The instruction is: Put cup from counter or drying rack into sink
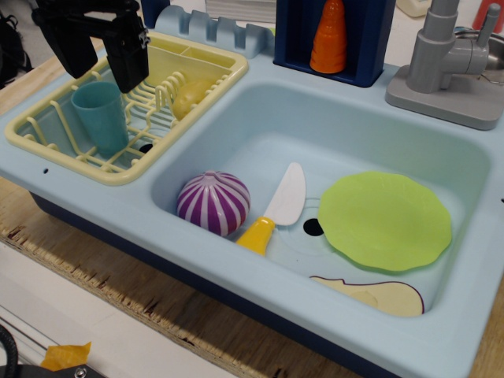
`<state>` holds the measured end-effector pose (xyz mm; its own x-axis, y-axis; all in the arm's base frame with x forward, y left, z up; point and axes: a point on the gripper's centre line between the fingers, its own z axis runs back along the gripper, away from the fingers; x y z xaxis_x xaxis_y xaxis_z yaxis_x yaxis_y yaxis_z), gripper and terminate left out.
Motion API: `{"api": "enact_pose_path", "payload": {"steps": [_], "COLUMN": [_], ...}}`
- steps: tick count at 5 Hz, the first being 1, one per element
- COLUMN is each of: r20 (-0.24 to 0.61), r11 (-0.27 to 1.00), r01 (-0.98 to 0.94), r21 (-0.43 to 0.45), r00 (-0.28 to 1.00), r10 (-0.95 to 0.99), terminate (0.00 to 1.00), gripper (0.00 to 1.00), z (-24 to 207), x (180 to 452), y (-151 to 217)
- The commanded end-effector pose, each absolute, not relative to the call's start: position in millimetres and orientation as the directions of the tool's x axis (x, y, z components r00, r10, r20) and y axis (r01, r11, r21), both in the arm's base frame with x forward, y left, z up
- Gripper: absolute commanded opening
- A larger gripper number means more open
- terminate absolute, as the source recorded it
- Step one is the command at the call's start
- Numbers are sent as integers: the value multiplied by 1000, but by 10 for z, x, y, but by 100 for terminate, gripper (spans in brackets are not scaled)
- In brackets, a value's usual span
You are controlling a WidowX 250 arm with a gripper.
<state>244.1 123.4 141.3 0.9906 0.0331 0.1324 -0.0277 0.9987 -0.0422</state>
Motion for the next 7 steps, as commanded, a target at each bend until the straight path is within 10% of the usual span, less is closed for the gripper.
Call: {"api": "enact_pose_path", "payload": {"steps": [1,2,3,5,7], "r20": [114,85,59,64,168], "r11": [997,995,992,990,995], "r01": [-35,-37,-55,-81,-77], "r21": [-63,-90,-110,-119,-59], "r00": [993,995,996,994,982], "r10": [42,45,62,89,86], "terminate": [0,0,0,0,0], "gripper": [100,100,0,0,0], "z": [1314,1178,1065,1078,1601], "x": [2462,2455,2446,2375,2429], "y": [1270,1262,1280,1281,1018]}}
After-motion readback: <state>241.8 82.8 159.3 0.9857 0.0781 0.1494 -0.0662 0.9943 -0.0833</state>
